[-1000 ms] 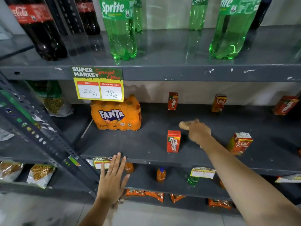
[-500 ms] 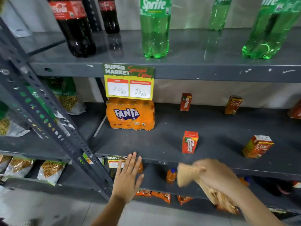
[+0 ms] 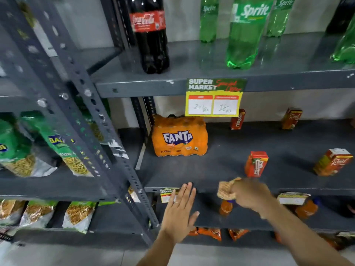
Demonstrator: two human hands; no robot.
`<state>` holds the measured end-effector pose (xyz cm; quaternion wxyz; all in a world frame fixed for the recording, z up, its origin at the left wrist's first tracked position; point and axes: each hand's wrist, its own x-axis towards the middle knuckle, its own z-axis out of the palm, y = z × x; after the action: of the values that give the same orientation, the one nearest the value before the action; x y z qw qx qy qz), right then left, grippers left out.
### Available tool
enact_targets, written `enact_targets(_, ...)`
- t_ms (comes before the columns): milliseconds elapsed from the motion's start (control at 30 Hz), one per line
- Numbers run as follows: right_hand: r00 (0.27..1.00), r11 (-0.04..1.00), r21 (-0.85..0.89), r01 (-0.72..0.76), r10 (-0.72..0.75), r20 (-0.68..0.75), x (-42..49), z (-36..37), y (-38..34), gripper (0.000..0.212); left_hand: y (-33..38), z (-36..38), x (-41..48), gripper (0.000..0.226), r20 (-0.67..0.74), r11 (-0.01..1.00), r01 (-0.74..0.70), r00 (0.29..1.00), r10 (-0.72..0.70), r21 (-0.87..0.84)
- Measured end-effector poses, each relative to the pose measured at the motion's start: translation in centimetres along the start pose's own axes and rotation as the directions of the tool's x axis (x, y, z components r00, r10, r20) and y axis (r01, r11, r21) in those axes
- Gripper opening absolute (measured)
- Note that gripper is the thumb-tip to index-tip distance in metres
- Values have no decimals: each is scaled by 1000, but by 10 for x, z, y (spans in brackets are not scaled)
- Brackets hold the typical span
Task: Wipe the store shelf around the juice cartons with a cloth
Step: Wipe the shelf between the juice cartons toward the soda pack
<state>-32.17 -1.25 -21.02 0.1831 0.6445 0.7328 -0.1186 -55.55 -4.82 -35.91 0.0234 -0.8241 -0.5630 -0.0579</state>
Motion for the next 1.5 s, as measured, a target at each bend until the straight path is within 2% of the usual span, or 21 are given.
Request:
enact_targets(67, 993, 997, 74, 1, -10, 118, -3, -18, 9, 31, -24, -2, -8, 72, -7, 1000, -16, 1000, 16, 11)
enact_targets(100, 992, 994, 108, 8, -22, 127, -1, -30, 11, 25, -37, -3, -13, 74, -5, 1000, -11, 1000, 11, 15)
enact_targets(200, 997, 978, 204, 46, -31, -76, 15, -58, -5, 23, -74, -7, -25, 81, 18, 999, 2, 1000, -3, 48)
enact_targets(300, 945, 979, 149, 136, -83, -316, 42, -66, -47, 42, -87, -12, -27, 82, 57, 998, -28, 998, 25, 51)
enact_targets(367, 911, 968, 106, 230, -176, -372, 56, -60, -80, 50, -85, -13, -25, 84, 64, 1000, -23, 998, 22, 19)
enact_targets(433, 895, 947, -23, 321, -311, -320, 66, -46, -108, 55, -82, -14, -25, 86, 66, 1000, -1, 998, 2, -10)
enact_targets(500, 925, 942, -131, 309, -329, -188, 70, -28, -121, 58, -81, -16, -25, 86, 62, 999, 16, 998, -14, -31)
enact_targets(567, 953, 957, -140, 254, -272, -130, 72, -10, -111, 57, -81, -17, -25, 87, 64, 998, 14, 998, -11, -59)
enact_targets(633, 960, 971, -94, 221, -233, -153, 68, 4, -85, 55, -82, -16, -25, 88, 67, 997, 17, 998, -12, -76)
enact_targets(733, 962, 968, -57, 244, -249, -109, 43, 9, -39, 58, -83, -17, -23, 89, 69, 998, 11, 998, -6, -67)
enact_targets(800, 963, 956, -116, 269, -267, 31, 31, -9, -19, 41, -81, -18, -23, 90, 74, 999, 16, 997, -12, -51)
enact_targets(867, 967, 973, -56, 224, -215, 134, 30, -36, -11, 19, -78, -18, -25, 92, 85, 998, 35, 996, -31, -44)
enact_targets(933, 974, 975, 70, 210, -215, 69, 36, -63, -15, 19, -75, -17, -26, 94, 86, 997, 59, 995, -54, -53)
enact_targets(1000, 952, 944, 146, 297, -281, -117, 51, -84, -35, 24, -72, -17, -25, 96, 87, 995, 79, 993, -73, -57)
enact_targets(1067, 879, 887, 140, 440, -394, -268, 72, -97, -70, 25, -69, -17, -25, 98, 99, 995, 89, 991, -85, -38)
enact_targets(1167, 773, 803, 111, 585, -511, -376, 105, -96, -132, 33, -67, -14, -27, 102, 114, 995, 104, 988, -102, -13)
enact_targets(1233, 719, 781, -62, 621, -599, -353, 119, -78, -163, 41, -66, -14, -27, 104, 109, 994, 107, 988, -106, -9)
enact_targets(1300, 689, 728, -241, 642, -686, -236, 127, -56, -174, 45, -66, -15, -27, 105, 109, 995, 101, 989, -99, -10)
enact_targets(1333, 688, 714, -265, 648, -698, -198, 130, -46, -172, 49, -67, -15, -27, 105, 108, 995, 95, 990, -94, -10)
enact_targets(1433, 701, 733, -150, 664, -679, -216, 133, -29, -141, 65, -68, -15, -26, 105, 111, 996, 87, 990, -88, 11)
enact_targets(1500, 752, 781, -61, 622, -617, -232, 128, -21, -109, 70, -67, -14, -27, 104, 114, 995, 92, 989, -95, 26)
